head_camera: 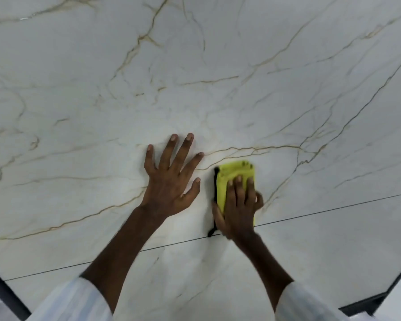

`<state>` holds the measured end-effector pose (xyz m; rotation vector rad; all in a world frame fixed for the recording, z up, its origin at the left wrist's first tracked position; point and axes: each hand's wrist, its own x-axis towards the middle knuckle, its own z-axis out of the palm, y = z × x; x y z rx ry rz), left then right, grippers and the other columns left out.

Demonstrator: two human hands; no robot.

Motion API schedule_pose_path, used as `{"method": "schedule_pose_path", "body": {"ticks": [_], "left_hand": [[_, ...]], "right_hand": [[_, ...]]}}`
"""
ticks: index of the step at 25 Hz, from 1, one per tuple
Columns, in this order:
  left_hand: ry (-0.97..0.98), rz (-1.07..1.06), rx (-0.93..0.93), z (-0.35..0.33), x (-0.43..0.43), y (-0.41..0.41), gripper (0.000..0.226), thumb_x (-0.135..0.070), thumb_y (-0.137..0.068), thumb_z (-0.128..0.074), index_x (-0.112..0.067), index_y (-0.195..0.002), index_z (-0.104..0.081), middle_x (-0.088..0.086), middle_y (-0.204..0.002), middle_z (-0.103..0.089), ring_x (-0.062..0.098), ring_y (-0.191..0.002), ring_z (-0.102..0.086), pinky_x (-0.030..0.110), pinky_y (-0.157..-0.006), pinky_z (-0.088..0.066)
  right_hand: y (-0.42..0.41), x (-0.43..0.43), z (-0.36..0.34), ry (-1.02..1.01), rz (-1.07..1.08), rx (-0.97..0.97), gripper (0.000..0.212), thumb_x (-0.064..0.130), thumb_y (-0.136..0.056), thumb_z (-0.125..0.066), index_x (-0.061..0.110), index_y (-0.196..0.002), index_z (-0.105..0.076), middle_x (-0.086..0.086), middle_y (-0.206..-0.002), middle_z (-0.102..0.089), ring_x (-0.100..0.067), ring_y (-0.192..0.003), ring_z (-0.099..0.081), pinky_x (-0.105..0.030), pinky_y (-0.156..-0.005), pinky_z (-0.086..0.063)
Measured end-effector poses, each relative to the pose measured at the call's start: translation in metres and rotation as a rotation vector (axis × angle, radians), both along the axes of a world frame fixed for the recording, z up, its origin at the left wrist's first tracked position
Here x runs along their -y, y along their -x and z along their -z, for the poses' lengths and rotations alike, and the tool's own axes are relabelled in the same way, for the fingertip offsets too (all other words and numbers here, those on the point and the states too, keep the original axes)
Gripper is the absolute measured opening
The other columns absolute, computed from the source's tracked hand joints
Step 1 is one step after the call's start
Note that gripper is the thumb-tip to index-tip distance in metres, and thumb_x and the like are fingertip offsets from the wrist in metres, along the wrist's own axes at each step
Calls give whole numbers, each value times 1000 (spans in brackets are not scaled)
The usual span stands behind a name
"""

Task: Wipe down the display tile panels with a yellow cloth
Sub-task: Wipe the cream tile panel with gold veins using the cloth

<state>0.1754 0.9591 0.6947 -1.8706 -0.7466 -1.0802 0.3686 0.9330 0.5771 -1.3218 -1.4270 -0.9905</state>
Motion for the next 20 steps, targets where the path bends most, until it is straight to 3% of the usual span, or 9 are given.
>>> {"method": "schedule_pose_path", "body": {"ticks": [4, 6, 10, 12, 15, 18, 20], "left_hand": [[-17, -30, 26, -11, 0, -38, 68, -53, -94, -55, -24, -155, -49, 10, -168, -31, 36, -156, -28, 62, -119, -16], [-36, -95, 21, -6, -8, -44, 73, -54, -91, -59, -23, -156, -47, 9, -167, -34, 36, -156, -29, 60, -122, -16], [-23, -77, 29, -16, 3, -44, 66, -47, -90, -64, -23, -151, -55, 12, -166, -36, 37, -155, -30, 59, -118, -20], [-32, 0, 56, -46, 12, -56, 55, -43, -93, -61, -22, -144, -61, 14, -165, -37, 34, -154, -33, 58, -115, -24], [-68, -100, 100, -94, 6, -71, 62, -48, -95, -56, -18, -149, -55, 15, -167, -33, 35, -154, -31, 57, -114, -26], [-92, -217, 50, -95, -6, -75, 72, -49, -94, -57, -18, -157, -45, 14, -169, -30, 37, -156, -27, 58, -117, -22], [-96, -205, 70, -92, -7, -76, 70, -48, -91, -59, -18, -154, -50, 12, -168, -33, 36, -155, -30, 57, -116, -22]], "right_hand": [[-42, -13, -114, -174, 38, -149, 73, 49, -101, -53, 3, -156, -37, -20, -164, -34, -47, -150, -34, -58, -102, -37], [-64, -13, -83, -149, 28, -132, 74, 47, -101, -55, 4, -157, -36, -19, -166, -32, -48, -150, -33, -59, -103, -36], [-96, 5, 54, 46, 54, 1, 77, 44, -90, -69, 5, -150, -38, -17, -166, -27, -52, -143, -37, -64, -99, -40], [-98, 6, 58, 46, 32, 28, 72, 45, -91, -66, 5, -146, -42, -17, -164, -30, -51, -141, -37, -63, -96, -41], [-97, -5, -37, -59, -2, 50, 71, 45, -93, -62, 7, -150, -42, -18, -161, -38, -48, -145, -37, -60, -98, -39], [-104, -13, -189, -170, 47, -42, 73, 51, -100, -50, 9, -159, -37, -16, -165, -36, -43, -151, -35, -56, -97, -39], [-108, -10, -254, -210, 88, -87, 72, 53, -102, -46, 10, -160, -37, -14, -167, -34, -40, -153, -33, -54, -96, -40]]}}
